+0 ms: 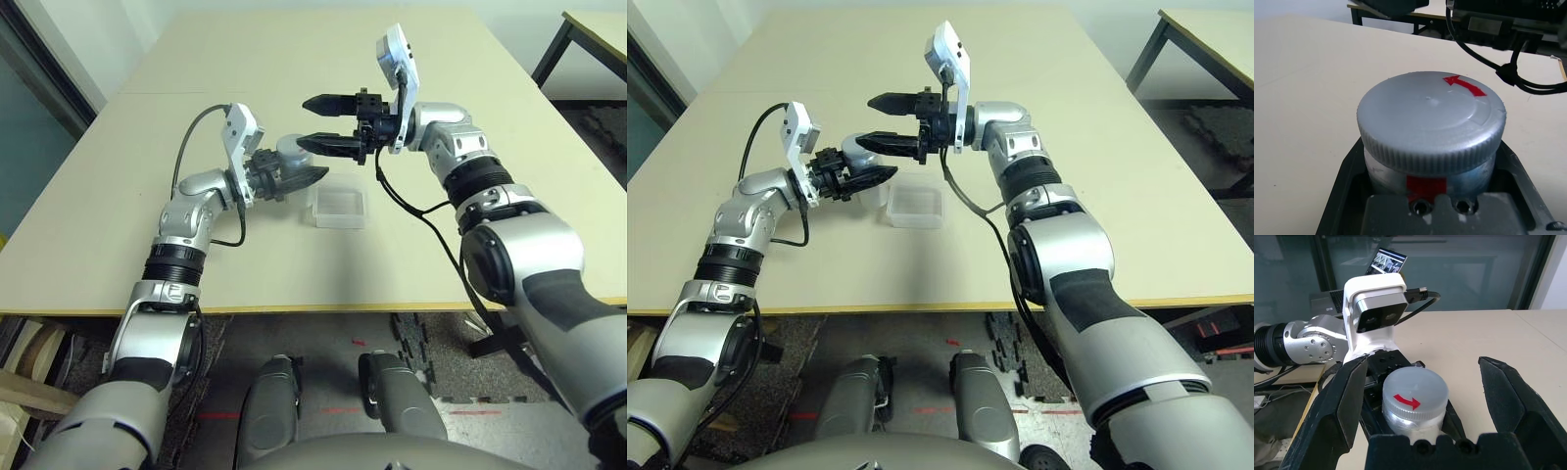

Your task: Pour the medicine from the bottle into the box.

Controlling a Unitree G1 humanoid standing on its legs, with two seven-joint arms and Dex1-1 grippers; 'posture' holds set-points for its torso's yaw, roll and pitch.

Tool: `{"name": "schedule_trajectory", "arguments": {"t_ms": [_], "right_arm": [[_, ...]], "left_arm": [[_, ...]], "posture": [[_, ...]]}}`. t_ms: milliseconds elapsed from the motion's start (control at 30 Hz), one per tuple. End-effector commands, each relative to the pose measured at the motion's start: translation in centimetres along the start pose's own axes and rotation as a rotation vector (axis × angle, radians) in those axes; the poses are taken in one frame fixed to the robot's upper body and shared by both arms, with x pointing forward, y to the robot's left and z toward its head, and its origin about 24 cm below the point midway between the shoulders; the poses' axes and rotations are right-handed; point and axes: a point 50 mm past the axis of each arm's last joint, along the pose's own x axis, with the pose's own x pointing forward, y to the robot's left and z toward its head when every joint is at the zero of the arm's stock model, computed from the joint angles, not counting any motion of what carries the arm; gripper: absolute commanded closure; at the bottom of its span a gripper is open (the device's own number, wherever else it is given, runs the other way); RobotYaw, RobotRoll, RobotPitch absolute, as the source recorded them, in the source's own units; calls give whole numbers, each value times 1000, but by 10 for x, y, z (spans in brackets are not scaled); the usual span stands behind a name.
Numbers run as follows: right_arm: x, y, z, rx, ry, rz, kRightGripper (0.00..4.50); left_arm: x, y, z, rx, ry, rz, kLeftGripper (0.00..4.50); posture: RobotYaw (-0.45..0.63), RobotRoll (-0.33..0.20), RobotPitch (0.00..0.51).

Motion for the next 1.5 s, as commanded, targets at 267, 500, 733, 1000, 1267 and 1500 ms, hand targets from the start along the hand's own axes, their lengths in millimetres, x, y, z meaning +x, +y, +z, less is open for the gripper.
{"name": "schedule_trajectory", "arguments": {"t_ms": [267,500,733,1000,1267,1500], "right_arm": [[11,4,-5,-30,34,24,0],[17,5,-8,-38,54,4,0],[20,3,-11,-39,74,-32,0],[18,0,-14,-19,84,-84,0],[7,-4,-17,-7,102,-141,0],[-8,-10,-15,-8,109,-193,0]], "left_arm": [[4,1,5,23,-2,-12,1816],[4,-1,7,29,-5,-21,1816],[4,-3,7,30,-5,-27,1816],[3,-3,7,31,-5,-29,1816],[3,-4,7,29,-5,-28,1816],[3,-3,6,28,-2,-26,1816]], "posture": [[-143,0,103],[-135,0,100],[-127,0,99],[-124,0,99],[-129,0,102],[-135,0,102]]}}
